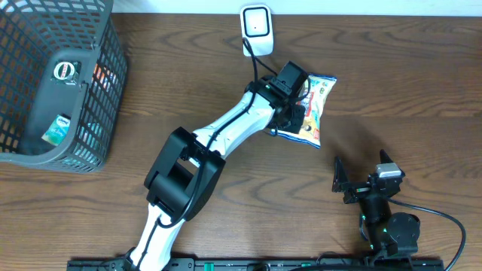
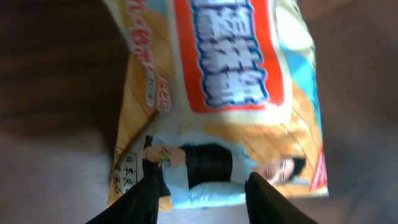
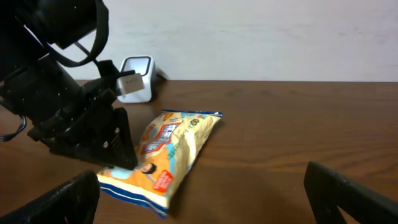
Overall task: Scan the item barcode
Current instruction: 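Hold the snack bag under the scanner, turning it to show barcode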
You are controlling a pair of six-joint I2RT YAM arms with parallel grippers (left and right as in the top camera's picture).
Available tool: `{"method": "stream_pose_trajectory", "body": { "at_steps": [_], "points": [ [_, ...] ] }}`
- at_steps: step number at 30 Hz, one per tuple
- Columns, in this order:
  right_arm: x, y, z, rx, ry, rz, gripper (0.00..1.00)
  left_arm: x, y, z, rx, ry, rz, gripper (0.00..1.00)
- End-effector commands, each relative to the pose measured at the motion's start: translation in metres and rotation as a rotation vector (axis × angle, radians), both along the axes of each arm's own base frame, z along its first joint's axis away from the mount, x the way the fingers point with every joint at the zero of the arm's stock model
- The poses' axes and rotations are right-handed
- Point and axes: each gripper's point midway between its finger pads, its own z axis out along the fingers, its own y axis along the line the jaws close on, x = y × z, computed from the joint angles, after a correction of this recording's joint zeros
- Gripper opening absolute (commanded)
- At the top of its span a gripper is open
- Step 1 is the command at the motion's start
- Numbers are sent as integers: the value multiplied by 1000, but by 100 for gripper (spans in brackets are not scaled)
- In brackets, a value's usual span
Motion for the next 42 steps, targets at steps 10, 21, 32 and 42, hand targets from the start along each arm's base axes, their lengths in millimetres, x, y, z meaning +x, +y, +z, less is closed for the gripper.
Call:
{"method": "stream_pose_trajectory", "body": {
  "at_steps": [10,21,32,42],
  "points": [
    [0,-2,0,-12,-2,-9,99,-9,-20,9,-63,4,-55,49],
    [0,-2,0,-12,-2,-9,99,45,3,51,-157,-124,38,49],
    [0,-2,-1,-12,-1,-9,99,64,-22,46,-140,-283,50,49],
    [0,-2,0,-12,-2,-9,99,39,-45,-9,-63,-237,-6,49]
  ]
}}
